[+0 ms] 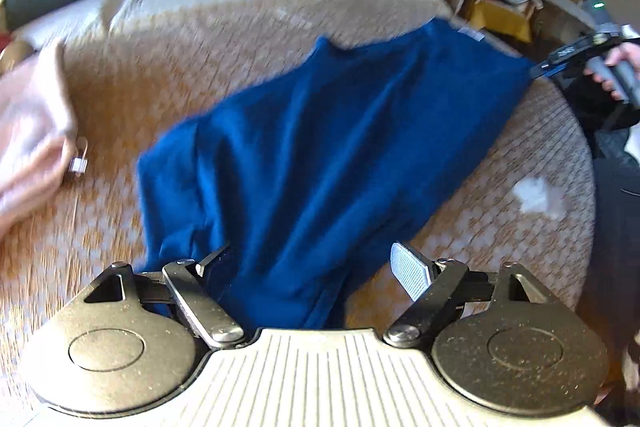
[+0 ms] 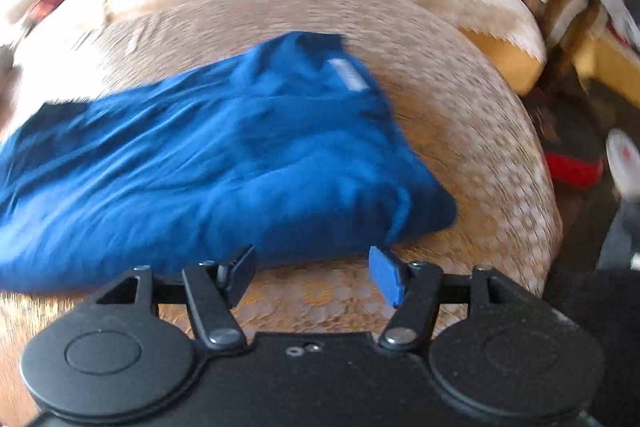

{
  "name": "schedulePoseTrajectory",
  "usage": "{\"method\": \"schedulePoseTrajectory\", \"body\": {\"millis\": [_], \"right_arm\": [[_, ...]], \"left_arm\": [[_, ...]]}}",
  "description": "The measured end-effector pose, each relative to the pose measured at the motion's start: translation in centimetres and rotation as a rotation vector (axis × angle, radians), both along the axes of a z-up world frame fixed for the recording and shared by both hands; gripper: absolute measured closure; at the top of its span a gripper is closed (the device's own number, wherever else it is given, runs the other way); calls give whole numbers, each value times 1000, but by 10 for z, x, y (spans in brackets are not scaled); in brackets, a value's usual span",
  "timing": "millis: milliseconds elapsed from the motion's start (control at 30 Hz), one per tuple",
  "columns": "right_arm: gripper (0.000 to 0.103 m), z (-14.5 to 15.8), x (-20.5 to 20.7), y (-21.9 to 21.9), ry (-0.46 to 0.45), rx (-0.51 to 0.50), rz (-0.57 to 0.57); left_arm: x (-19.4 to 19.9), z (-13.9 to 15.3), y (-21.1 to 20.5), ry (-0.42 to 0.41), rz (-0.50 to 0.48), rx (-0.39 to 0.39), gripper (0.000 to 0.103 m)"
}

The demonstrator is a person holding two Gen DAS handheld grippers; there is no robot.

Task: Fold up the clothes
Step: 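Grasp the collar edge with the right gripper and straighten the folded garment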

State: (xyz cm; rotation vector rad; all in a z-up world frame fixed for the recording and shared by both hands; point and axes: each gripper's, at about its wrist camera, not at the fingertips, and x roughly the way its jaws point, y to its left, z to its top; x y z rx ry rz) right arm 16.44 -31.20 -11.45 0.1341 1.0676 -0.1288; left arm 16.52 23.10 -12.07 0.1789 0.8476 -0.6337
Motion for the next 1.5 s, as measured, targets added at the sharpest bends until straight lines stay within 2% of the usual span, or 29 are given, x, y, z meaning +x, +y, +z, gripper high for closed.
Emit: {"method": "schedulePoseTrajectory", "body": {"millis": [200, 400, 467, 567, 633, 733, 867, 1000, 1100, 1333, 1400, 1500], "right_arm": [[0, -2, 14, -34, 5, 142, -234], [0, -8, 24, -39, 65, 147, -304], [0, -8, 23, -43, 61, 191, -346], [0, -10, 23, -50, 52, 266, -407], [0, -11, 24, -52, 53, 281, -446], [0, -18, 25, -61, 58, 332, -545], [0, -32, 23, -71, 55, 466, -677], [0, -40, 23, -68, 52, 470, -696], [0, -40, 22, -67, 33, 436, -655], [0, -16, 2, -84, -44, 378, -582], [0, -9, -7, -92, -58, 342, -575], [0, -16, -23, -112, -48, 327, -612]], "left_arm": [[21, 16, -54, -77, -169, -33, 21], [47, 13, -124, -108, -322, -61, 21], [55, 12, -147, -122, -372, -61, 21], [71, 9, -177, -127, -406, -57, 21], [81, 7, -193, -123, -421, -58, 21], [92, 4, -212, -113, -446, -58, 21], [107, -3, -223, -63, -442, -57, 21], [117, -20, -221, 20, -410, -47, 21], [116, -30, -219, 80, -424, -30, 21], [100, -37, -212, 165, -449, -64, 21], [90, -39, -219, 170, -487, -51, 21], [79, -39, -229, 120, -528, 10, 21]]}}
